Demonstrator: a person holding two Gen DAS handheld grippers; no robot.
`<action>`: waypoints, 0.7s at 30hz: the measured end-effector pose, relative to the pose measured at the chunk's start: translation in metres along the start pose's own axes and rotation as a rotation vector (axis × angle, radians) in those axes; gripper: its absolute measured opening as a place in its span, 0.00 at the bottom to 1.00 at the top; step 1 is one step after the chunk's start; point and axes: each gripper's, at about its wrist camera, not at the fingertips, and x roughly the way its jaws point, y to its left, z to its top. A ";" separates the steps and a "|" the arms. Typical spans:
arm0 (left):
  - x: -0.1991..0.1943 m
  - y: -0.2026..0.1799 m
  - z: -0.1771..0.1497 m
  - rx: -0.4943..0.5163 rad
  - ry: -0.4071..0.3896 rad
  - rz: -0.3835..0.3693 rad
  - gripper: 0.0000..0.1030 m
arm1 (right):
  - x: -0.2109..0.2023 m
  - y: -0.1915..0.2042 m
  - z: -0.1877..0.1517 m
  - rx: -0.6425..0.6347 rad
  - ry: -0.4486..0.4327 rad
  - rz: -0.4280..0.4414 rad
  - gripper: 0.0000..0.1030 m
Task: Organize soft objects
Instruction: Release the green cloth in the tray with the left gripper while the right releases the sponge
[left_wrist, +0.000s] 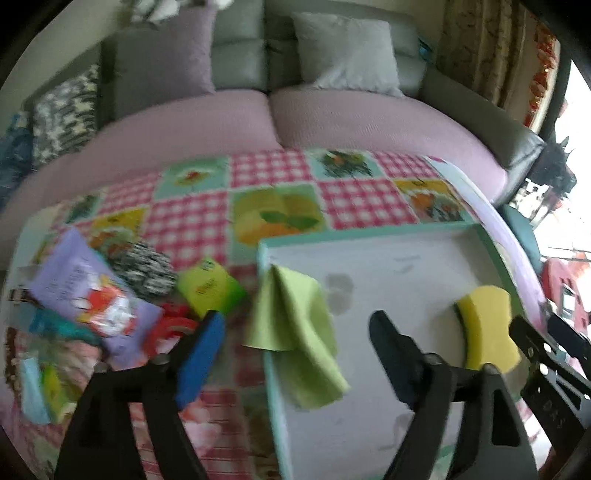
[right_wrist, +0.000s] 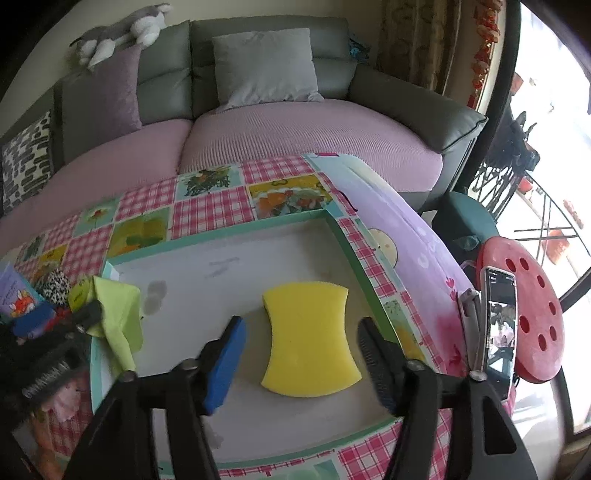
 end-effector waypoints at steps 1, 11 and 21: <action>-0.002 0.004 0.001 -0.004 -0.007 0.031 0.88 | 0.001 0.001 0.000 -0.006 0.005 0.001 0.81; -0.014 0.049 -0.009 -0.073 -0.031 0.173 0.93 | 0.009 0.009 -0.006 -0.011 0.052 0.053 1.00; -0.050 0.103 -0.021 -0.159 -0.126 0.221 0.93 | -0.003 0.047 -0.007 -0.065 0.026 0.155 1.00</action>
